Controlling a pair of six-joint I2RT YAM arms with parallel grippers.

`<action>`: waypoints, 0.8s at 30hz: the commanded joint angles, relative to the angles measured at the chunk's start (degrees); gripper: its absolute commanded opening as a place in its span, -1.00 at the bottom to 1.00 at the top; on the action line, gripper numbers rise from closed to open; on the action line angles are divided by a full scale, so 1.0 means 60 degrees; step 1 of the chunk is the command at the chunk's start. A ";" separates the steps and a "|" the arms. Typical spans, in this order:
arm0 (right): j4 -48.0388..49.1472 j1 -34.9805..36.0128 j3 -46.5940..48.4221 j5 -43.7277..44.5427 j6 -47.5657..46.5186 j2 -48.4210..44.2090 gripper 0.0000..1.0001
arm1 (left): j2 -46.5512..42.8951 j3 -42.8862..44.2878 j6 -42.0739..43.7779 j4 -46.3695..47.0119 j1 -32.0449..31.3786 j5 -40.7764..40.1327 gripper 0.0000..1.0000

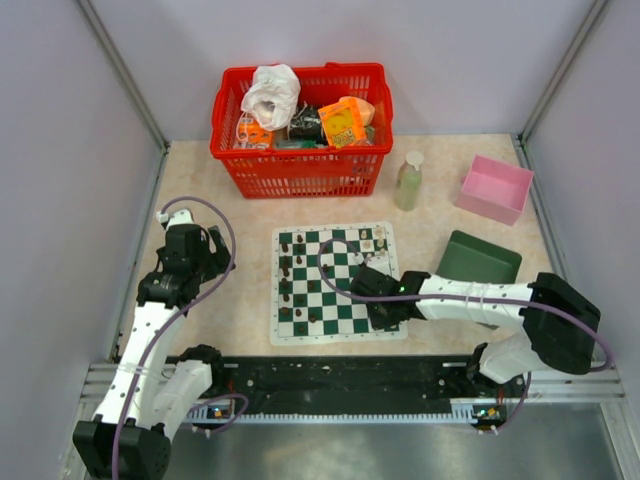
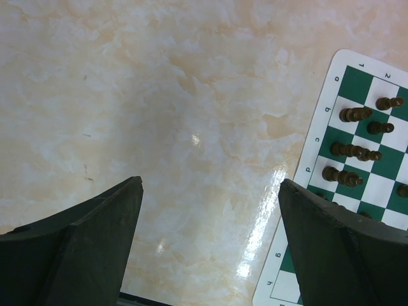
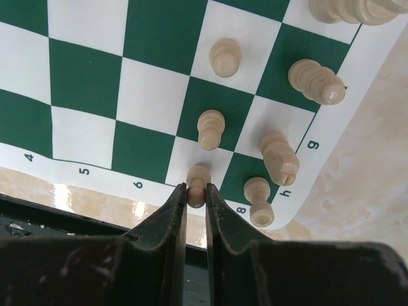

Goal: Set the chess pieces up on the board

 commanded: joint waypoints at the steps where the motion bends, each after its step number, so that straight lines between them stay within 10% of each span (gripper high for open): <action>1: 0.0208 0.0133 -0.0053 0.0076 -0.0052 0.0135 -0.78 | -0.0041 -0.0018 0.0039 0.0350 -0.0010 0.0045 0.86; 24: -0.0274 0.0119 0.1438 0.0061 -0.0623 -0.0407 -0.27 | -0.0100 -0.0019 0.0039 0.0350 -0.0010 0.0001 0.86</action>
